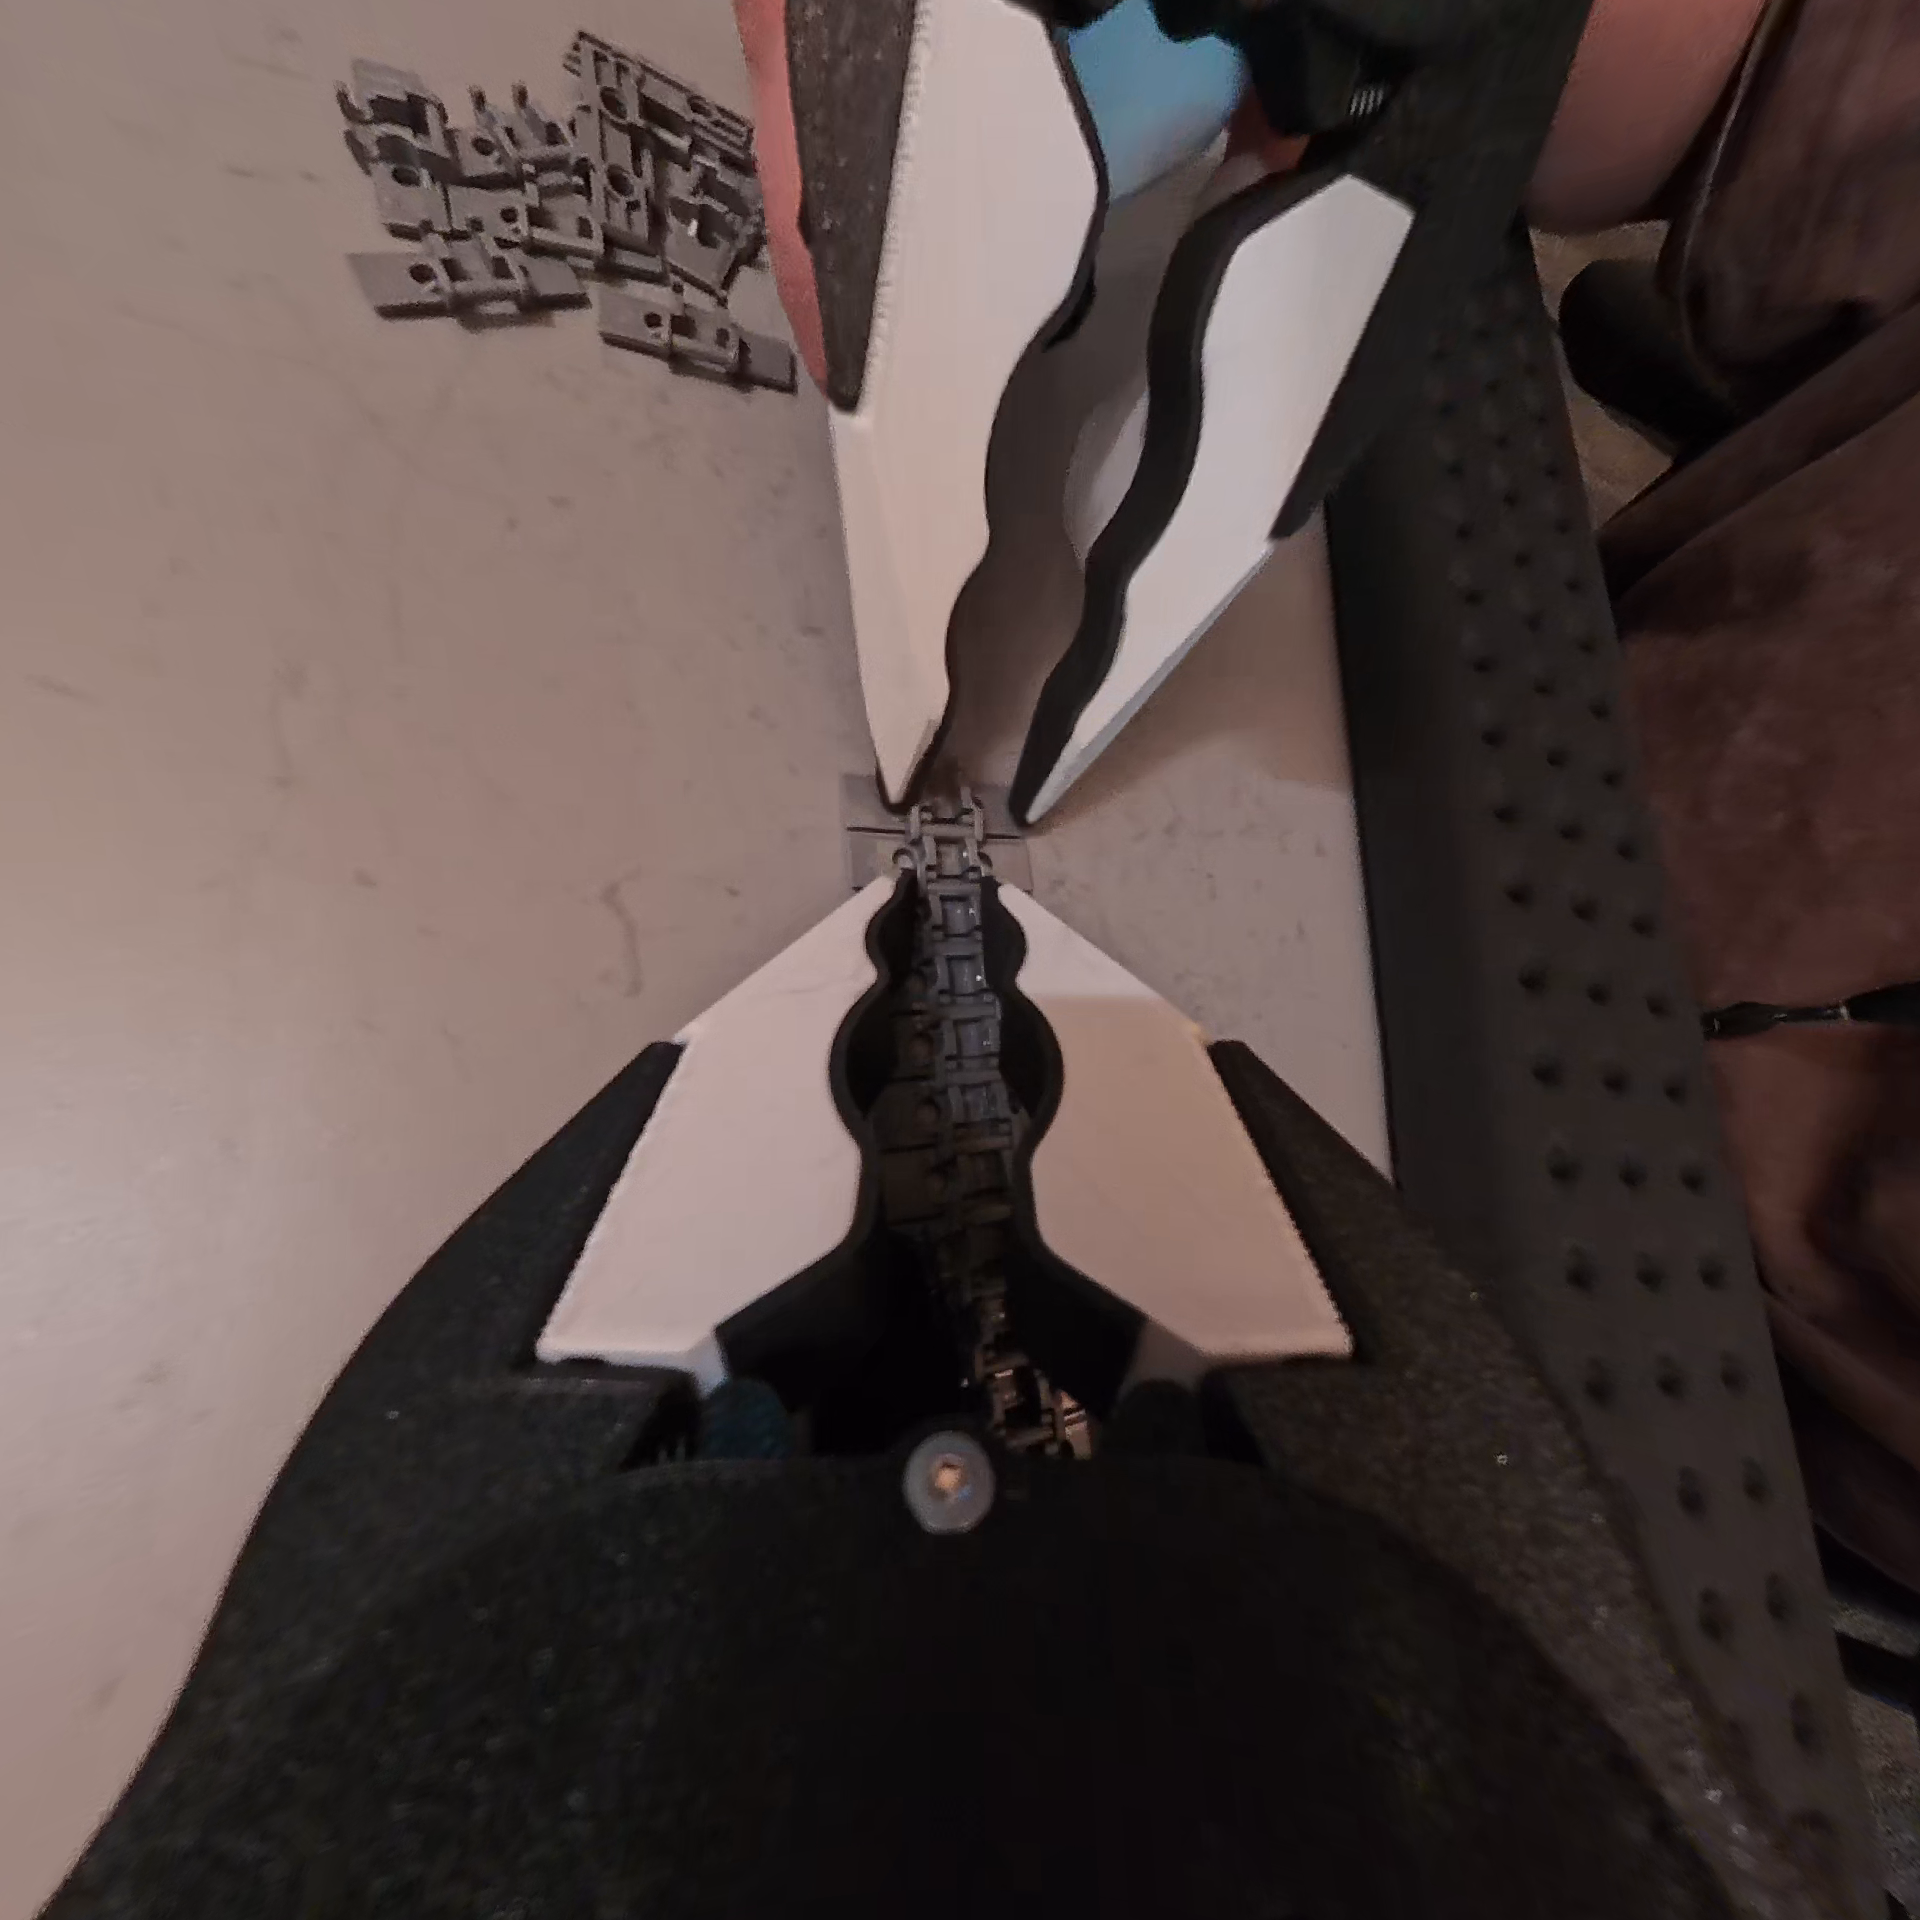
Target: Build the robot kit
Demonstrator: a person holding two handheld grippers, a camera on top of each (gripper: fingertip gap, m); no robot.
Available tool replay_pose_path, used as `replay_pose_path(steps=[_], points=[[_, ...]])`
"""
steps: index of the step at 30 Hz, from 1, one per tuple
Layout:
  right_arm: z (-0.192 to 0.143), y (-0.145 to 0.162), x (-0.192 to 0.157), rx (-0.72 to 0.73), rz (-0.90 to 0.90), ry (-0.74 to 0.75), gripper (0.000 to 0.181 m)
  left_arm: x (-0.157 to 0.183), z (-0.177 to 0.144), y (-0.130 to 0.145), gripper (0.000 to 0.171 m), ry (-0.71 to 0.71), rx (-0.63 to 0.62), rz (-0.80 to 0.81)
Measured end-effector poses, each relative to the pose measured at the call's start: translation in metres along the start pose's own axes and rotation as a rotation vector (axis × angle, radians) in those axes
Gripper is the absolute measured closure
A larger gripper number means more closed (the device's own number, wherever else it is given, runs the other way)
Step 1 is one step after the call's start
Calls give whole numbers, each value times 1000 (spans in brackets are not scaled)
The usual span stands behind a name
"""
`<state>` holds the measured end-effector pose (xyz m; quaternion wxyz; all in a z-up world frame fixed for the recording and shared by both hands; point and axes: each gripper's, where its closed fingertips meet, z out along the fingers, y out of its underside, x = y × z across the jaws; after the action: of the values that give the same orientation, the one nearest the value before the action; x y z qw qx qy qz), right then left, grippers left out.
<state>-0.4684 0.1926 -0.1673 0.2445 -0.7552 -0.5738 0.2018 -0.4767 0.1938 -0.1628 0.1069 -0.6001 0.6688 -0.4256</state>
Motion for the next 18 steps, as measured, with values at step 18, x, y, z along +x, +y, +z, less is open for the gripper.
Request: replay_pose_path(steps=[18], points=[[-19, -31, 14, -26, -594, 513, 171, -10, -27, -23, 150, 167, 183, -222]])
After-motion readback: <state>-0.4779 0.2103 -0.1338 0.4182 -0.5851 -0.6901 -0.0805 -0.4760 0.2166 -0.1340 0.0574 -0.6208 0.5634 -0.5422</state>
